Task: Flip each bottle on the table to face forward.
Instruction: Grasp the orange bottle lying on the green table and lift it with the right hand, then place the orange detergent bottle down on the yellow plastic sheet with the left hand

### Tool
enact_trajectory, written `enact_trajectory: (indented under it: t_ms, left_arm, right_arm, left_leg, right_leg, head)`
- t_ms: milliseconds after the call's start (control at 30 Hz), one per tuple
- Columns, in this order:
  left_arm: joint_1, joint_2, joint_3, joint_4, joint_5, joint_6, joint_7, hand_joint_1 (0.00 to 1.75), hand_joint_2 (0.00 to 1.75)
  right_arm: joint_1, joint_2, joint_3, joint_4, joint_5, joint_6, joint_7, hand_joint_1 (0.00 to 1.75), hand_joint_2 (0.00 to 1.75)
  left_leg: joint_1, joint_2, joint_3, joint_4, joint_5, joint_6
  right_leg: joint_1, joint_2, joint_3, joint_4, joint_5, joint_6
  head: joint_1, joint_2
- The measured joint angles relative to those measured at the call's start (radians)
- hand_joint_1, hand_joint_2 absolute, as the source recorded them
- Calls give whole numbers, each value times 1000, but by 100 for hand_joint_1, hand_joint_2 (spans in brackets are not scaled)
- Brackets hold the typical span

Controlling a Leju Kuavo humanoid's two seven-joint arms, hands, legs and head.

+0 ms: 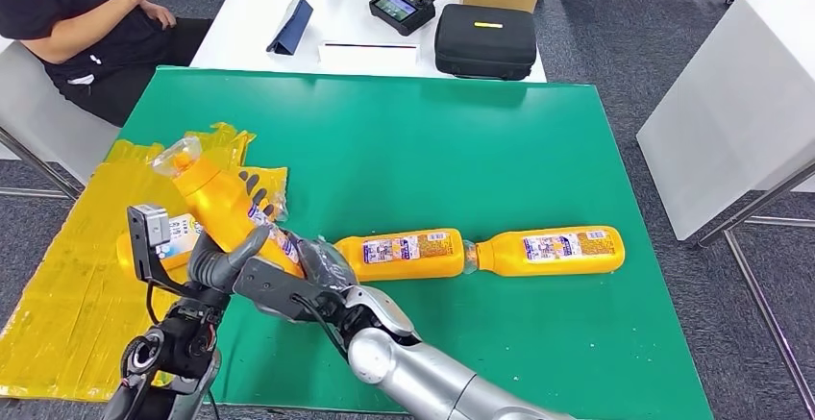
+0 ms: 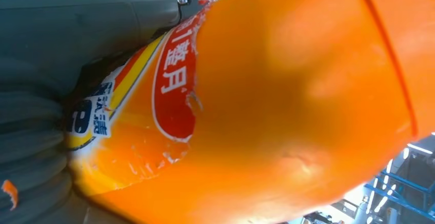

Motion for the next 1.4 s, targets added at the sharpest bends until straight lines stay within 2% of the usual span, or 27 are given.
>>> enact_trajectory:
  t_ms: [133,400,633,767,867,1000,1100,1167,1233,1300,1400]
  left_arm:
    - [2,6,-1,0,-6,-3,3,175,175]
    - [5,25,-10,0,-2,-8,-10,175,175]
    - [5,35,-19,0,-4,17,-44,175,175]
    - [-1,37,-26,0,-64,84,-59,175,175]
    - [-13,46,-27,2,-169,158,-68,175,175]
    - [-45,67,-8,27,-467,340,-77,175,175]
    - [-64,80,18,49,-611,421,-67,175,175]
    - [-77,89,25,65,-768,529,-16,175,175]
    - [-93,100,34,89,-1052,644,55,175,175]
    - [-124,114,48,135,-1341,689,117,175,175]
    - [-192,130,54,257,-1599,699,199,175,175]
  right_arm:
    - [-1,0,5,4,0,0,1,175,175]
    - [-6,1,12,18,3,1,-1,175,175]
    - [-11,7,-6,42,13,0,-38,175,175]
    - [-14,8,-26,56,2,-2,-67,0,0]
    - [-18,1,-50,54,0,-3,-71,0,0]
    - [-14,-30,-105,-3,52,14,-51,0,0]
    - [-7,-54,-157,-61,91,35,-31,0,0]
    - [9,-66,-185,-108,125,42,-18,0,0]
    - [42,-84,-221,-183,172,62,3,0,0]
    - [78,-111,-260,-269,204,96,24,0,0]
    - [124,-156,-305,-370,212,125,34,0,0]
  left_leg:
    - [0,0,0,0,0,0]
    - [0,0,0,0,0,0]
    - [0,0,0,0,0,0]
    - [0,0,0,0,0,0]
    - [0,0,0,0,0,0]
    - [0,0,0,0,1,-1]
    - [0,-1,0,0,1,-1]
    - [0,-1,0,0,1,-1]
    - [0,-1,0,0,1,-1]
    - [0,-2,0,0,1,-1]
    - [0,-3,0,0,1,-1]
  right_leg:
    - [0,0,0,0,0,0]
    - [0,0,0,0,0,0]
    - [0,0,0,0,0,0]
    - [0,0,0,0,0,0]
    - [0,0,0,0,0,0]
    - [0,0,0,0,0,0]
    - [0,0,0,0,0,0]
    - [0,0,0,0,0,0]
    - [0,-1,0,0,0,0]
    - [0,-3,0,0,0,0]
    - [0,-4,1,0,0,0]
  head:
    - [0,0]
    - [0,0]
    - [0,0]
    - [0,0]
    - [0,0]
    - [0,0]
    - [0,0]
    - [0,0]
    - [0,0]
    - [0,0]
    - [0,0]
